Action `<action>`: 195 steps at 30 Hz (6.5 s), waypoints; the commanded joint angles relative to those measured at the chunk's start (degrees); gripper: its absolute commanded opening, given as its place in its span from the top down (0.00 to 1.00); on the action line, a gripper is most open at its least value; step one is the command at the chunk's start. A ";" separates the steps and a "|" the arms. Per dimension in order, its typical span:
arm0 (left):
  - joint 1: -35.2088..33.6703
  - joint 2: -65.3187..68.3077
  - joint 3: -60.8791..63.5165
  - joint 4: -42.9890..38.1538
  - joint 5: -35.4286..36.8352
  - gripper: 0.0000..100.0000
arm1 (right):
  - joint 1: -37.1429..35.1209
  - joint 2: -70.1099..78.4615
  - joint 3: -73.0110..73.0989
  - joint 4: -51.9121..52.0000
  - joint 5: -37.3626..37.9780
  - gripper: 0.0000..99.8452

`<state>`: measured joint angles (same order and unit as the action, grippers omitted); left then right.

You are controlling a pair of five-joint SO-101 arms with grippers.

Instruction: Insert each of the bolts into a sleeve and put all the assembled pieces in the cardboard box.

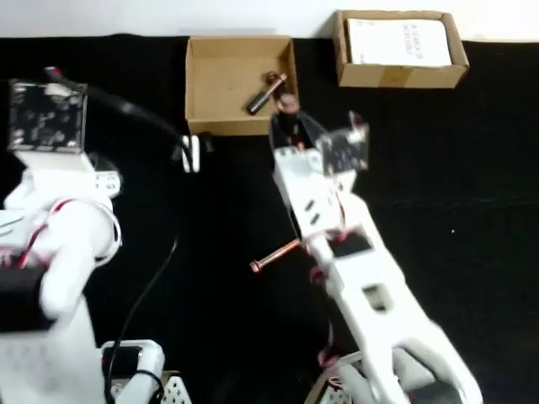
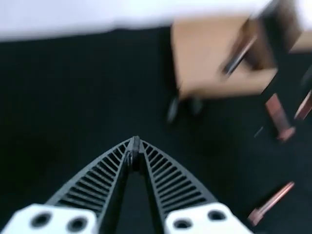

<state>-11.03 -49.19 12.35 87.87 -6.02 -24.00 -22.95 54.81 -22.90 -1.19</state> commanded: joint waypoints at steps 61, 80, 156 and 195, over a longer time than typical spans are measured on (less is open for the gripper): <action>-9.80 -41.80 85.32 -44.13 -3.87 0.99 | -10.77 37.05 -42.33 25.71 -0.09 0.79; -9.89 -41.80 85.32 -44.13 -3.87 0.99 | -11.12 81.89 -89.89 42.51 -10.90 0.79; -9.89 -41.63 80.40 -35.16 -3.60 0.95 | -2.95 86.46 -148.18 124.09 -2.02 0.99; 34.42 57.27 -24.22 10.55 19.34 0.92 | 26.33 12.00 -11.21 68.35 11.69 0.99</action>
<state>19.38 1.45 -2.42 93.05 6.73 0.62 -7.74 40.22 52.09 10.42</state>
